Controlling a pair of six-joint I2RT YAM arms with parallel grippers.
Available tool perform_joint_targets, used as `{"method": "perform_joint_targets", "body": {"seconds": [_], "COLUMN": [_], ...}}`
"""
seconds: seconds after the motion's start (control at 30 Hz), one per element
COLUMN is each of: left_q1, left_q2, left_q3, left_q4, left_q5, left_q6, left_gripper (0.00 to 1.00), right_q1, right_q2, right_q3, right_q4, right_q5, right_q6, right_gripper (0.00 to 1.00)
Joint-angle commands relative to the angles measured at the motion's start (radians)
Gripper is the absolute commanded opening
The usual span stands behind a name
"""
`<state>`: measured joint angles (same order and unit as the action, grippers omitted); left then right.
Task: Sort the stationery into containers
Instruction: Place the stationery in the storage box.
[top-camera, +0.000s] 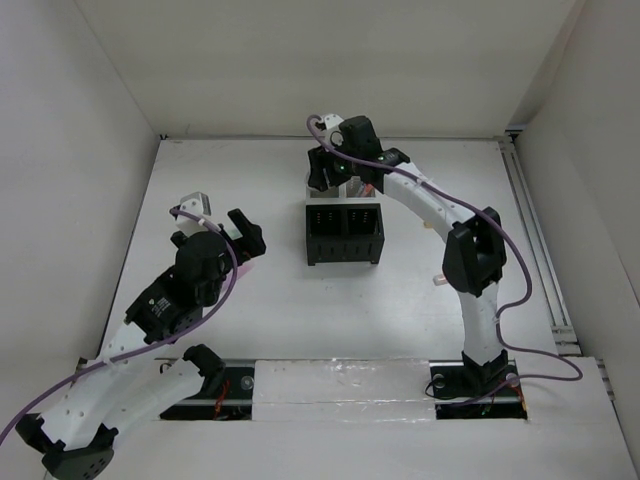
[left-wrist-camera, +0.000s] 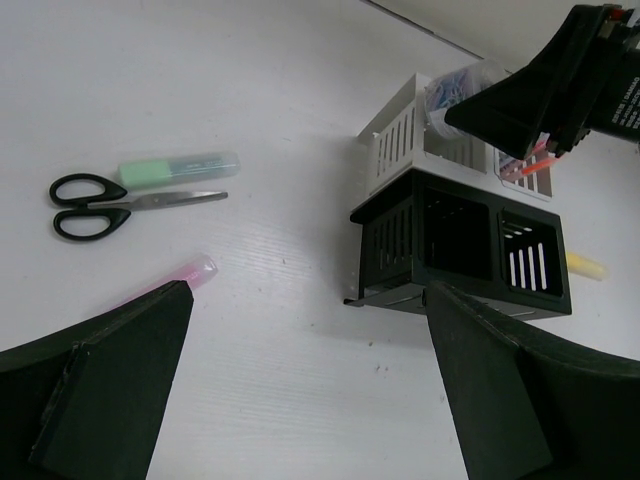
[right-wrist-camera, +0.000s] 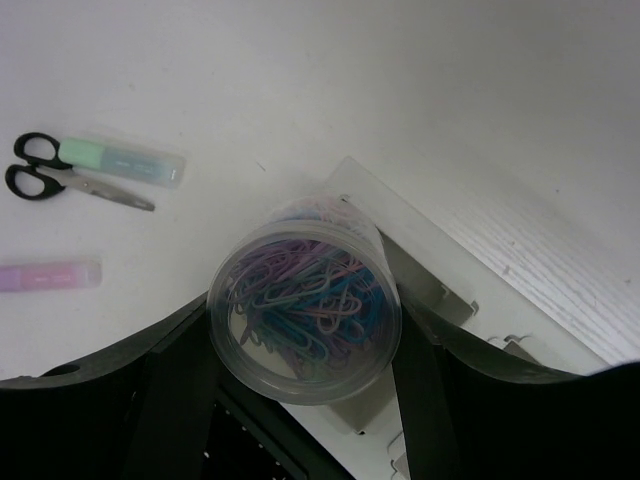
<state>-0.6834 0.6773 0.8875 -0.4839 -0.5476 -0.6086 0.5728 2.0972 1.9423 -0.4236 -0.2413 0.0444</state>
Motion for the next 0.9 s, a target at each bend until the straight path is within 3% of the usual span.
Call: {"method": "perform_joint_targets", "body": {"seconds": [0.0, 0.67, 0.8, 0.83, 0.87], "left_q1": [-0.002, -0.002, -0.002, -0.002, -0.002], "left_q2": [-0.008, 0.001, 0.001, 0.001, 0.001], "left_q3": [0.044, 0.044, 0.044, 0.044, 0.044], "left_q4": [0.008, 0.018, 0.018, 0.018, 0.018], "left_q5": [-0.025, 0.003, 0.003, 0.003, 0.003], "left_q6": [-0.006, 0.012, 0.012, 0.012, 0.012], "left_gripper": [1.0, 1.0, 1.0, 1.0, 1.0], "right_q1": [0.002, 0.002, 0.002, 0.012, 0.012], "right_q2": [-0.055, -0.115, -0.115, -0.124, -0.124], "right_q3": [-0.011, -0.091, -0.091, -0.091, -0.091], "right_q4": [0.059, 0.029, 0.029, 0.029, 0.029], "right_q5": [0.02, 0.117, 0.117, 0.108, 0.108], "right_q6": [-0.026, -0.054, -0.054, -0.054, -0.054], "right_gripper": [0.0, 0.0, 0.34, 0.53, 0.59]}}
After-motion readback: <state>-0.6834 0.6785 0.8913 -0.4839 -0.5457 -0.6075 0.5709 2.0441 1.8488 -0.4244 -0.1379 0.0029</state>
